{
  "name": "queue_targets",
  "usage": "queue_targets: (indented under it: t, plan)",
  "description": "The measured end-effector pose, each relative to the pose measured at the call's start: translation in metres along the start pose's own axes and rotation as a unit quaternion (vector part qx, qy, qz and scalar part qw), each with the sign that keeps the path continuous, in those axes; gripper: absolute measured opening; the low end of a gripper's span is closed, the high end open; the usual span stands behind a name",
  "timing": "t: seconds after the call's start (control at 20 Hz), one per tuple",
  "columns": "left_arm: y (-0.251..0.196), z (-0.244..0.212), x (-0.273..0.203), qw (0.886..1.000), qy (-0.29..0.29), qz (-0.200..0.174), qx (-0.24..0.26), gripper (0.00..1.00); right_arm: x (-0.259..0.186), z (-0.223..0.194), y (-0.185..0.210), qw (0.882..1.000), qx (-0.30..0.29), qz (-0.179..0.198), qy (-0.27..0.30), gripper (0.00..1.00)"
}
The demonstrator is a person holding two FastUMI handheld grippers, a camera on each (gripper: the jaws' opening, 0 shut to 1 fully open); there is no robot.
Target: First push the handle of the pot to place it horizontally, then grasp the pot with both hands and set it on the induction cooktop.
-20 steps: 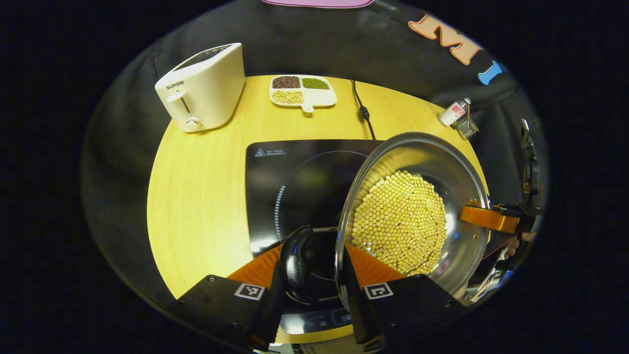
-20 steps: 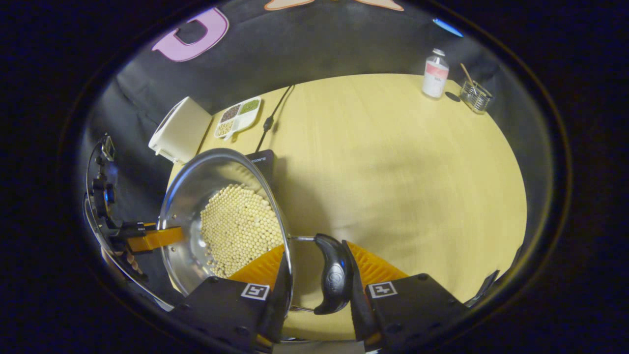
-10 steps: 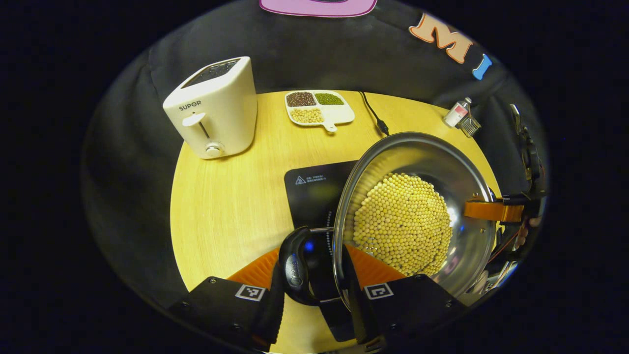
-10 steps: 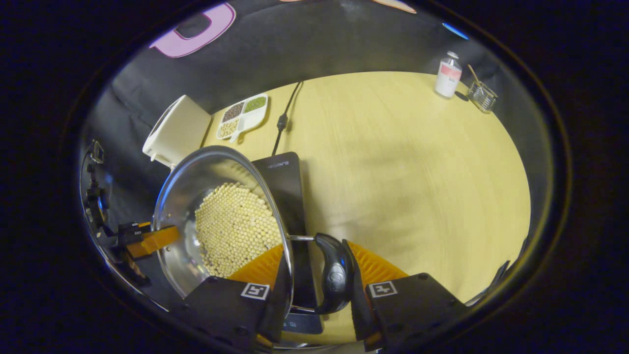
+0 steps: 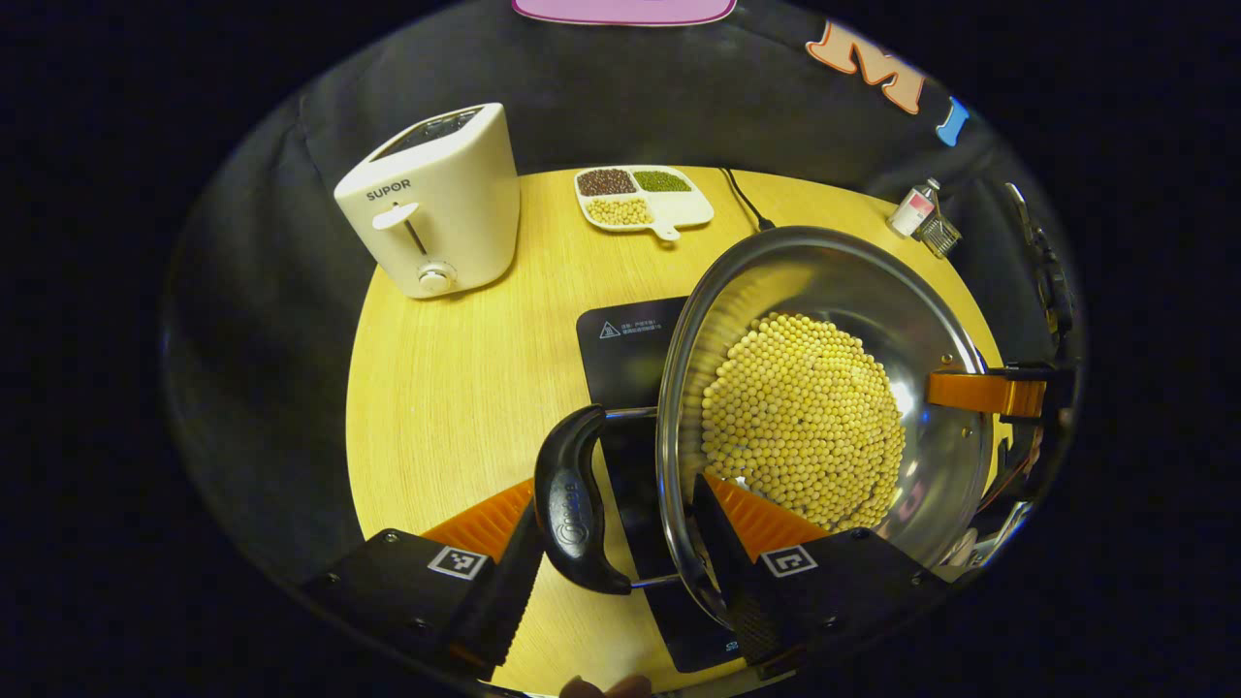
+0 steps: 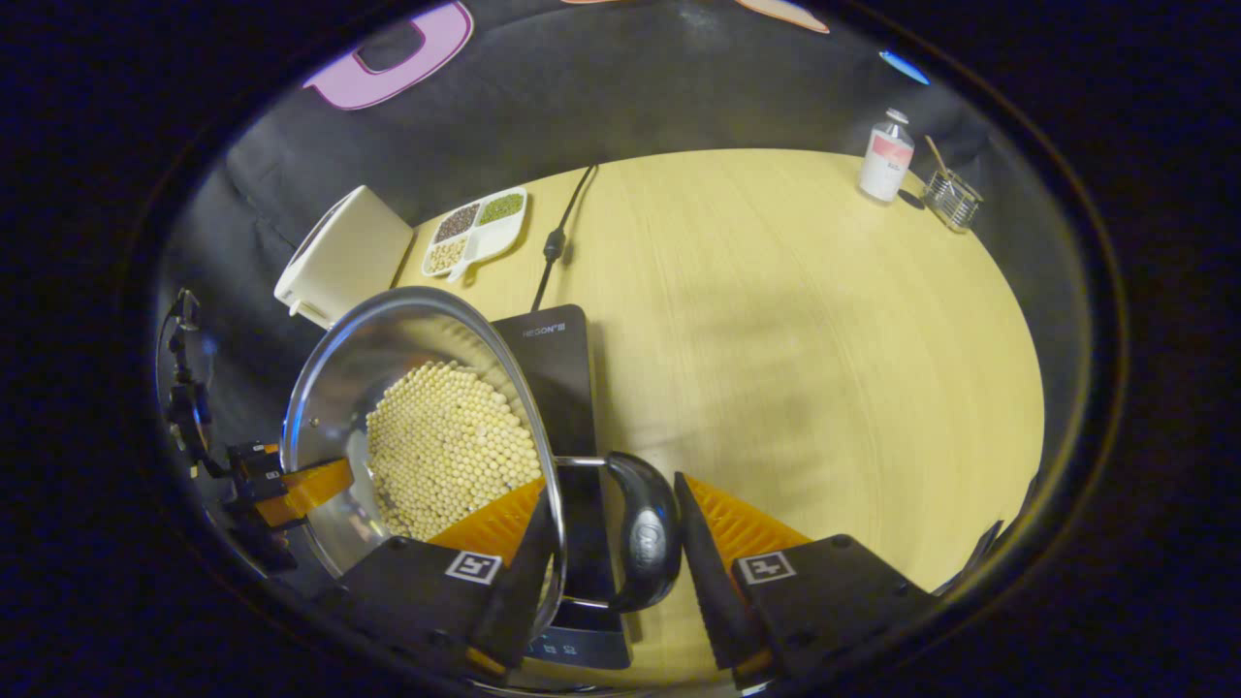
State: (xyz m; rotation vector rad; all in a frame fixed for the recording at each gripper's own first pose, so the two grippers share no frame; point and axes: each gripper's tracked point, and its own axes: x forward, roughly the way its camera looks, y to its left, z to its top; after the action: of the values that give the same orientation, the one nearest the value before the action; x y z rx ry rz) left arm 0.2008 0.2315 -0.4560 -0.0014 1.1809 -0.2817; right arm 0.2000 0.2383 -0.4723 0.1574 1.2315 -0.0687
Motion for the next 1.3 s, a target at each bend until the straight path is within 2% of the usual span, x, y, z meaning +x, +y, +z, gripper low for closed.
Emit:
queue_targets:
  t: [0.05,0.3,0.4,0.6,0.7,0.85,1.05,1.15,1.25,1.3]
  plan:
    - [0.000,0.002,-0.003,1.000,-0.009,0.004,0.000,0.87,-0.003,0.000,0.000,1.000,0.001,0.003,-0.002,0.81]
    - [0.004,0.010,-0.022,0.999,-0.039,0.027,0.001,0.86,-0.024,0.005,0.000,0.999,-0.004,0.019,-0.029,0.78]
    - [0.002,0.012,-0.032,0.998,-0.055,0.040,0.002,0.86,-0.036,0.006,-0.004,0.999,-0.011,0.027,-0.044,0.81]
    - [-0.002,0.017,-0.058,0.994,-0.081,0.078,0.009,0.87,-0.059,0.004,-0.012,0.996,-0.017,0.063,-0.064,0.89]
    - [-0.008,0.021,-0.079,0.990,-0.100,0.101,0.003,0.87,-0.071,0.005,-0.021,0.993,-0.025,0.083,-0.076,0.85]
    - [-0.032,0.018,-0.111,0.984,-0.123,0.126,-0.010,0.87,-0.099,0.007,-0.040,0.988,-0.025,0.111,-0.104,0.86]
    - [-0.069,0.012,-0.156,0.972,-0.169,0.162,-0.008,0.90,-0.133,0.010,-0.066,0.976,-0.058,0.137,-0.158,0.85]
    - [-0.091,0.007,-0.175,0.966,-0.195,0.171,-0.010,0.89,-0.143,0.007,-0.075,0.970,-0.066,0.156,-0.174,0.89]
    - [-0.111,-0.001,-0.191,0.961,-0.210,0.179,-0.012,0.89,-0.157,0.004,-0.081,0.966,-0.066,0.168,-0.186,0.85]
    - [-0.119,-0.002,-0.201,0.958,-0.221,0.183,-0.011,0.89,-0.166,0.004,-0.085,0.963,-0.063,0.172,-0.196,0.89]
